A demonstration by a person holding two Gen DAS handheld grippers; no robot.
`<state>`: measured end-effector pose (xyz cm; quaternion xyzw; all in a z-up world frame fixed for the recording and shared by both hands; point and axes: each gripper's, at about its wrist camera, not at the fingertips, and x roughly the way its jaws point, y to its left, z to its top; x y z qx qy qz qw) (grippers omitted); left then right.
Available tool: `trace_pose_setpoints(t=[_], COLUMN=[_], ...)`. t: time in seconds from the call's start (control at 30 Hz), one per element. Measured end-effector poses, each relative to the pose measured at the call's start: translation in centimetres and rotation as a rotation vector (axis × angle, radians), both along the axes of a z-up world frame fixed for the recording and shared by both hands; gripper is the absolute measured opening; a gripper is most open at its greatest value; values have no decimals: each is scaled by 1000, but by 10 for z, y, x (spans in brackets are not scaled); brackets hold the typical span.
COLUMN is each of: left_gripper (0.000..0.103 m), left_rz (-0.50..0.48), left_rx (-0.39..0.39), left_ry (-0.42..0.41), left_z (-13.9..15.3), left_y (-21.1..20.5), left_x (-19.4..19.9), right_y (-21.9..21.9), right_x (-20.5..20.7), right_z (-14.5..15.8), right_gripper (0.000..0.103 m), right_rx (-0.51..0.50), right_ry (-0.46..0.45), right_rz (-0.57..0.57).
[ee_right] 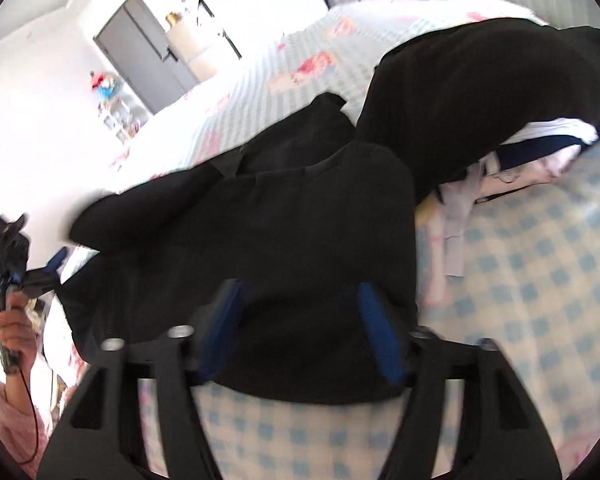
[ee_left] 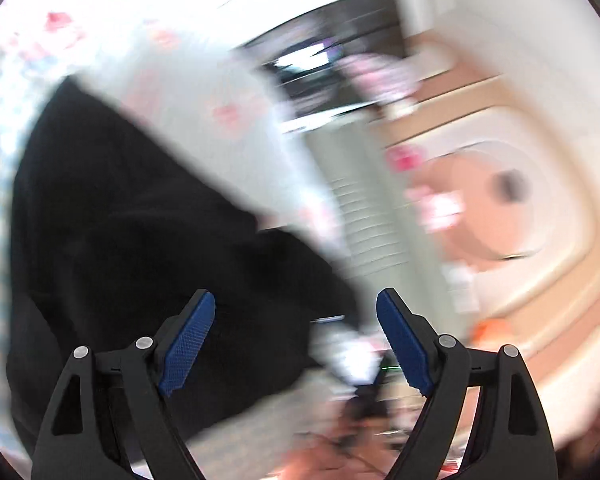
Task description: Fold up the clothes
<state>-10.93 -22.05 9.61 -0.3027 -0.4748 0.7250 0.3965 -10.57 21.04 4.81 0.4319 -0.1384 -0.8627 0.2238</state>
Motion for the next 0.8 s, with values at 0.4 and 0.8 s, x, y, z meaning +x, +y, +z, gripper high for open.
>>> trace_pose_setpoints(t=[0.4,0.8], left_gripper=[85,81], left_rz=[719,419], left_rx=[-673,-437], left_ry=[-362,-414], left_z=[-83,-120], left_y=[43,78], left_x=[125,45], right_y=[41,51], right_x=[66,30], right_z=[-25,-44], right_gripper=[72,86], right_rx=[3,-253], right_ry=[-95,-226], right_rz=[-166,-233])
